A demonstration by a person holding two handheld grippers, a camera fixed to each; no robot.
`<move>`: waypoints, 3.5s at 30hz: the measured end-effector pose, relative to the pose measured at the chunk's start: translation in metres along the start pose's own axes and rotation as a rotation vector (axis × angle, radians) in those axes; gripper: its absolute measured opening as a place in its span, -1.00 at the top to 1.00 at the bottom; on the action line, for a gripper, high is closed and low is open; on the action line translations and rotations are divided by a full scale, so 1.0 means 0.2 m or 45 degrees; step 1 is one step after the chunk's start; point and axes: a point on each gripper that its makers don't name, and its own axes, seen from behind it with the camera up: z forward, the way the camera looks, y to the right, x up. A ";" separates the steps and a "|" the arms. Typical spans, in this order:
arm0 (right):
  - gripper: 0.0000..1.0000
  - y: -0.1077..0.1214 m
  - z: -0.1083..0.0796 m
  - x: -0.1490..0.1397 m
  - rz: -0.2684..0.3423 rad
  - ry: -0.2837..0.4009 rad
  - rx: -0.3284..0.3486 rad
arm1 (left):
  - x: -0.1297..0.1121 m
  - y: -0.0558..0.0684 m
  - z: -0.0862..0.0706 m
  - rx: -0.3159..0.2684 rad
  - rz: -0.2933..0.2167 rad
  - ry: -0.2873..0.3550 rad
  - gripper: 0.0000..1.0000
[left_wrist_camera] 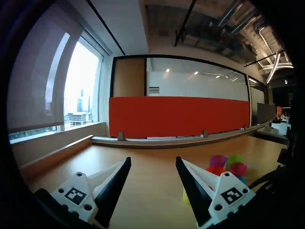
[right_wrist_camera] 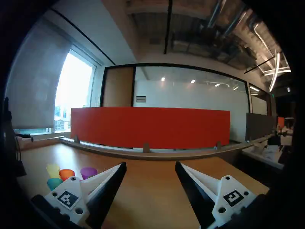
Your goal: Pour water
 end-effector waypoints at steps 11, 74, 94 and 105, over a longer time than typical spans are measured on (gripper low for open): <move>-0.99 -0.03 -0.02 0.07 0.043 -0.001 0.045 | 0.06 0.05 0.01 -0.056 0.004 -0.028 -0.72; -1.00 -0.50 0.13 -0.10 -0.354 -0.380 0.744 | -0.14 0.62 -0.10 -0.846 0.233 -0.387 -0.72; -1.00 -0.57 0.18 -0.26 -0.381 -0.476 0.832 | -0.38 0.78 -0.15 -1.027 0.328 -0.542 -0.72; -1.00 -0.57 0.22 -0.34 -0.373 -0.511 0.846 | -0.51 0.84 -0.15 -1.086 0.370 -0.614 -0.72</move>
